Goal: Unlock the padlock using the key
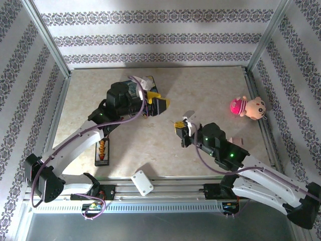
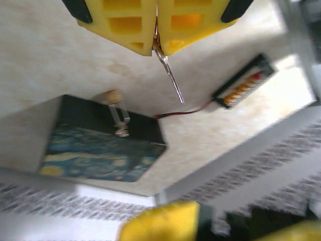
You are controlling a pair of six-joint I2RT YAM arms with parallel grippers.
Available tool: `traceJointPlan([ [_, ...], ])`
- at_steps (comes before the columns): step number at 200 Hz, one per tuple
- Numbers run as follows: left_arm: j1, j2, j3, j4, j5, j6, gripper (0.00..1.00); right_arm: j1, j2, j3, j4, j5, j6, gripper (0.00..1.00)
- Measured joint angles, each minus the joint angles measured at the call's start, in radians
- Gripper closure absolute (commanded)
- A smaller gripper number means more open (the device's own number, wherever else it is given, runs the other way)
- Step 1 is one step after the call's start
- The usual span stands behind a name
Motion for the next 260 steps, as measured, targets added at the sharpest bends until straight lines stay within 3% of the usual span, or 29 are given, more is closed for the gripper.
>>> traceJointPlan([
  [37,0.016,0.057,0.102,-0.113,-0.02,-0.104,0.32,0.065,0.083,-0.019,0.171,0.247,-0.244,1.0],
  [81,0.016,0.184,0.193,-0.228,0.053,-0.165,0.44,0.067,0.144,-0.031,0.327,0.353,-0.399,1.0],
  [176,0.016,0.251,0.214,-0.306,0.201,-0.235,0.56,0.067,0.17,-0.052,0.422,0.39,-0.438,1.0],
  [202,0.017,0.265,0.215,-0.304,0.23,-0.249,0.67,0.067,0.191,-0.052,0.423,0.391,-0.438,1.0],
  [260,0.016,0.276,0.215,-0.3,0.27,-0.269,0.78,0.067,0.223,-0.052,0.423,0.39,-0.437,1.0],
])
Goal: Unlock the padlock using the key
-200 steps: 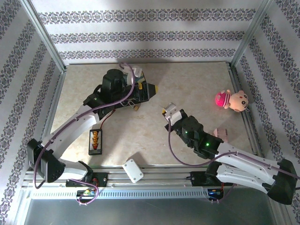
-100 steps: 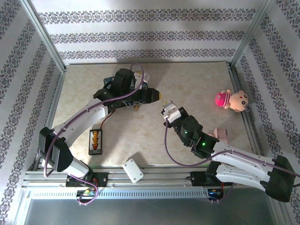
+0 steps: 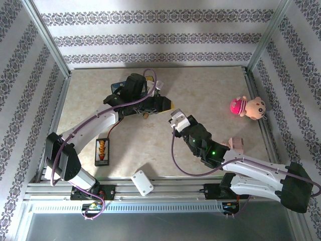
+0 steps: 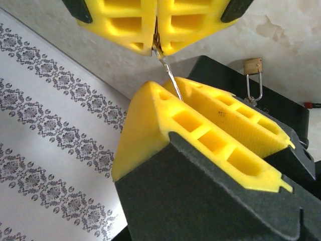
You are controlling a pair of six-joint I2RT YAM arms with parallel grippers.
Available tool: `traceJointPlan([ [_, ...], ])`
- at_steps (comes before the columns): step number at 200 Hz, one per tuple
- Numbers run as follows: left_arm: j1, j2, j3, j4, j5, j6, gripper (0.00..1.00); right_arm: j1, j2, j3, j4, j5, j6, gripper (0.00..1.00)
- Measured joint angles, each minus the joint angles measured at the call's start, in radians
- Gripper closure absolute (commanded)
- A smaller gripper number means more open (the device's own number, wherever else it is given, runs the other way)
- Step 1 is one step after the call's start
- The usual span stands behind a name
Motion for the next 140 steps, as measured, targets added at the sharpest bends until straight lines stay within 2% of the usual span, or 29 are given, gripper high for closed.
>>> traceJointPlan([
  [53,0.0,0.012,0.0,0.0,0.022,-0.005,0.84,0.0,0.001,0.001,0.003,0.0,0.0,1.0],
  [78,0.0,0.013,0.001,0.0,0.026,-0.009,0.79,0.0,0.003,0.001,0.004,0.0,0.0,1.0],
  [103,0.0,0.014,0.002,0.0,0.032,-0.014,0.79,-0.001,0.008,0.001,0.009,0.002,0.0,1.0],
  [140,0.007,0.034,0.011,0.008,0.057,-0.038,0.97,-0.001,0.019,0.004,0.012,0.019,-0.009,1.0],
])
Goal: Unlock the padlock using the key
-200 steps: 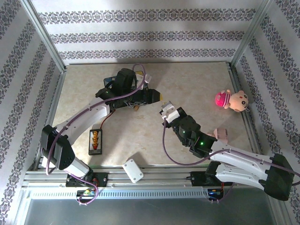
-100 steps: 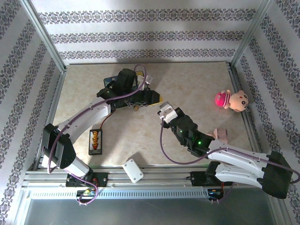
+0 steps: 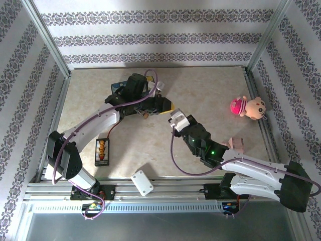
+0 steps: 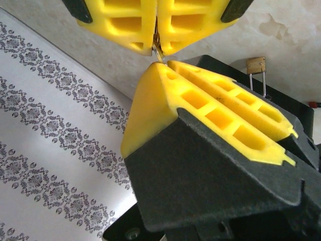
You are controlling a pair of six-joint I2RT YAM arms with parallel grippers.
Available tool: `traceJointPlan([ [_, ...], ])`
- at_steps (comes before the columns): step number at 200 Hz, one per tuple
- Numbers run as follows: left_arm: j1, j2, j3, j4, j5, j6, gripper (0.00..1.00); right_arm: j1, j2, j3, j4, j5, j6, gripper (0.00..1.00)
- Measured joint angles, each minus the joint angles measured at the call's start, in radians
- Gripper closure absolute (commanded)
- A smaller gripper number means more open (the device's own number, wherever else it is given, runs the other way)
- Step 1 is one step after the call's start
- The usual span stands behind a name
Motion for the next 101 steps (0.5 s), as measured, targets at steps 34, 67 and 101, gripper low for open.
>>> traceJointPlan([
  [34,0.005,0.004,0.002,0.011,0.007,-0.012,1.0,-0.006,0.008,0.005,0.003,0.005,-0.015,1.0],
  [67,0.014,0.004,0.001,0.031,0.019,-0.025,1.0,-0.006,0.022,0.018,0.006,0.016,-0.014,0.79],
  [101,0.039,-0.006,-0.034,0.105,0.029,-0.021,1.0,-0.04,0.01,0.03,-0.039,-0.038,0.042,0.52],
])
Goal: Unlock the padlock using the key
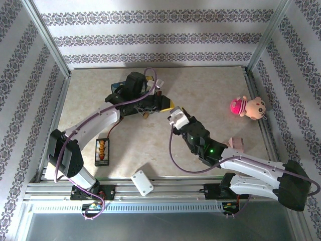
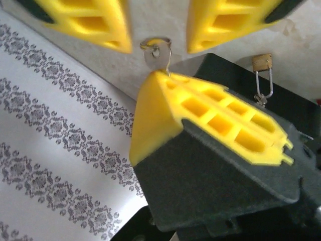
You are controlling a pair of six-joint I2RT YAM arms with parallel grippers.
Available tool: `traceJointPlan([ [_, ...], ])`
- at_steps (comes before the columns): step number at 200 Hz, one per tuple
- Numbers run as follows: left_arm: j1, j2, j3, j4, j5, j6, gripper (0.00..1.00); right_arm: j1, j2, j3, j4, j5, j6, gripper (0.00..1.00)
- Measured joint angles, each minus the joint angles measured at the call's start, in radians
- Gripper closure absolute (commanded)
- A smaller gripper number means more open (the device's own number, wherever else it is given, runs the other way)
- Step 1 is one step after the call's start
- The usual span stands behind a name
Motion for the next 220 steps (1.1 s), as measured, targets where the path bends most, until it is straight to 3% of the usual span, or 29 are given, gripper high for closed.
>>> traceJointPlan([
  [36,0.04,-0.06,-0.034,-0.019,-0.031,0.169,1.0,-0.153,-0.1,0.015,-0.168,-0.255,0.196,0.37],
  [83,0.046,-0.217,-0.105,-0.054,0.0,0.511,1.0,-0.507,-0.144,0.034,-0.154,-0.866,0.637,0.45],
  [119,0.046,-0.27,-0.138,-0.068,0.082,0.678,1.0,-0.54,-0.075,0.035,-0.047,-1.155,0.88,0.45],
  [157,0.046,-0.278,-0.152,-0.053,0.147,0.711,1.0,-0.486,-0.056,0.04,0.057,-1.268,0.982,0.46],
  [220,0.046,-0.282,-0.167,-0.004,0.192,0.694,1.0,-0.422,-0.026,0.079,0.101,-1.299,0.994,0.56],
])
